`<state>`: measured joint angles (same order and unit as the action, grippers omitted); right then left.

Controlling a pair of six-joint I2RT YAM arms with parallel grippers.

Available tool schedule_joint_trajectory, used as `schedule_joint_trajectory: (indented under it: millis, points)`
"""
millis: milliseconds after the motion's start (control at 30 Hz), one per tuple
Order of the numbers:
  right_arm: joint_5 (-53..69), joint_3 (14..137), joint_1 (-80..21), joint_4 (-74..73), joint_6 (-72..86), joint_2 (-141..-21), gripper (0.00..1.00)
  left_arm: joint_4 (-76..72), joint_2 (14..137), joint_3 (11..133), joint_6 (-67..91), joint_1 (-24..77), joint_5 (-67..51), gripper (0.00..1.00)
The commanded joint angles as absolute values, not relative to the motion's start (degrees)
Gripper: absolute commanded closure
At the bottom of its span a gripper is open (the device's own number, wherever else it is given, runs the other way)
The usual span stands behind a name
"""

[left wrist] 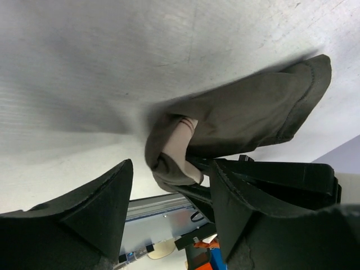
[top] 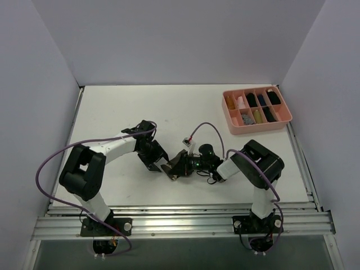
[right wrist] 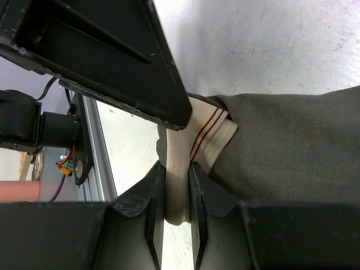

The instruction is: Roll the underwear

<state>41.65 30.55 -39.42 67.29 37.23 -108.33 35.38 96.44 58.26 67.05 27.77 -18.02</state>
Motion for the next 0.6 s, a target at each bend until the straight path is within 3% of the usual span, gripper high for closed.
schedule_joint_trajectory:
  millis: [0, 133, 233, 333, 433, 567]
  points:
    - [38.0, 28.7, -39.3, 55.4, 32.4, -111.1, 0.98, 38.3, 98.7, 63.2, 67.3, 29.2, -15.7, 0.36]
    - [37.9, 28.6, -39.2, 54.5, 31.6, -110.2, 0.98, 40.5, 101.2, 64.2, 66.0, 30.6, -15.4, 0.48]
    - [37.5, 29.3, -39.2, 51.2, 29.9, -109.4, 0.95, 42.1, 102.2, 64.2, 65.0, 31.6, -14.9, 0.74]
    - [35.7, 30.8, -39.2, 44.3, 26.8, -107.4, 0.84, 46.0, 103.2, 66.3, 62.6, 32.3, -13.6, 0.96]
    - [33.1, 33.3, -39.2, 36.0, 24.9, -103.6, 0.71, 52.2, 103.7, 68.7, 60.0, 33.3, -9.9, 0.98]
    - [27.6, 36.9, -39.9, 26.6, 23.1, -96.3, 0.65, 57.6, 103.0, 69.8, 58.9, 33.7, -6.2, 0.98]
